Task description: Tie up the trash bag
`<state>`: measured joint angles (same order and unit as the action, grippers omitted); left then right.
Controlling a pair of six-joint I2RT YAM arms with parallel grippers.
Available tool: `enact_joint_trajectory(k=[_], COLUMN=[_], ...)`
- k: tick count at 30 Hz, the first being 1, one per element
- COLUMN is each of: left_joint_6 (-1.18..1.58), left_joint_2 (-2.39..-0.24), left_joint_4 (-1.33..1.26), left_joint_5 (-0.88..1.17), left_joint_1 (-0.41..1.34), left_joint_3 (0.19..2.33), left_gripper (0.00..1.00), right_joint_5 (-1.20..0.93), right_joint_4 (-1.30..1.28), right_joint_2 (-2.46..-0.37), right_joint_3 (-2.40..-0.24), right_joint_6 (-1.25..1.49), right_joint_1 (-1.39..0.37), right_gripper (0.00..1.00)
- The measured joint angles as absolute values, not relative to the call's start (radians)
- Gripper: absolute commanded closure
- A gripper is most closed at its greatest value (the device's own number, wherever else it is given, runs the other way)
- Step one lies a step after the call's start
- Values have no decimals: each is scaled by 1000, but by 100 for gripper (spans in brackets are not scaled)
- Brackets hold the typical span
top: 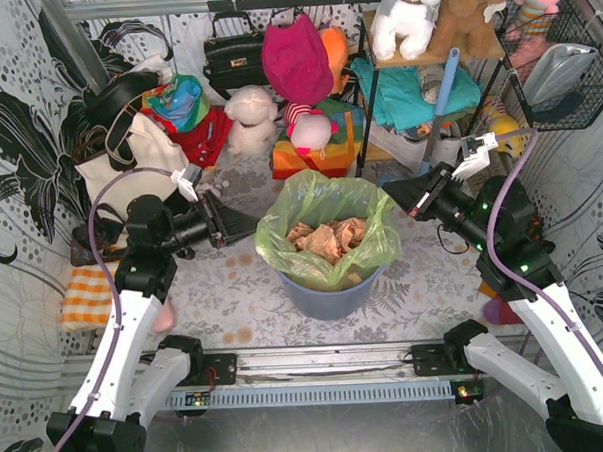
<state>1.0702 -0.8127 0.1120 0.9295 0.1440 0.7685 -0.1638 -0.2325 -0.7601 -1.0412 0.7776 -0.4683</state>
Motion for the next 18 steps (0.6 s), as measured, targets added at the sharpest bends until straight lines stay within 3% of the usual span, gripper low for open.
enact_joint_trajectory(k=[4, 6, 13, 18], left_joint_6=[1023, 1011, 1061, 977], left_joint_2=[-842, -857, -916, -1042], left_joint_4=[144, 148, 37, 112], left_joint_5=[944, 948, 956, 885], left_joint_1=[144, 144, 179, 374], left_joint_3=[842, 866, 888, 1041], left_gripper=[91, 95, 92, 87], right_joint_5=[-164, -164, -171, -179], right_joint_4=[-233, -232, -221, -209], right_joint_2=[-759, -759, -758, -759], right_joint_3=[-1037, -1034, -1019, -1009], right_joint_6=[778, 781, 788, 796], right_joint_1=[-468, -468, -468, -468], right_gripper=[100, 100, 100, 100])
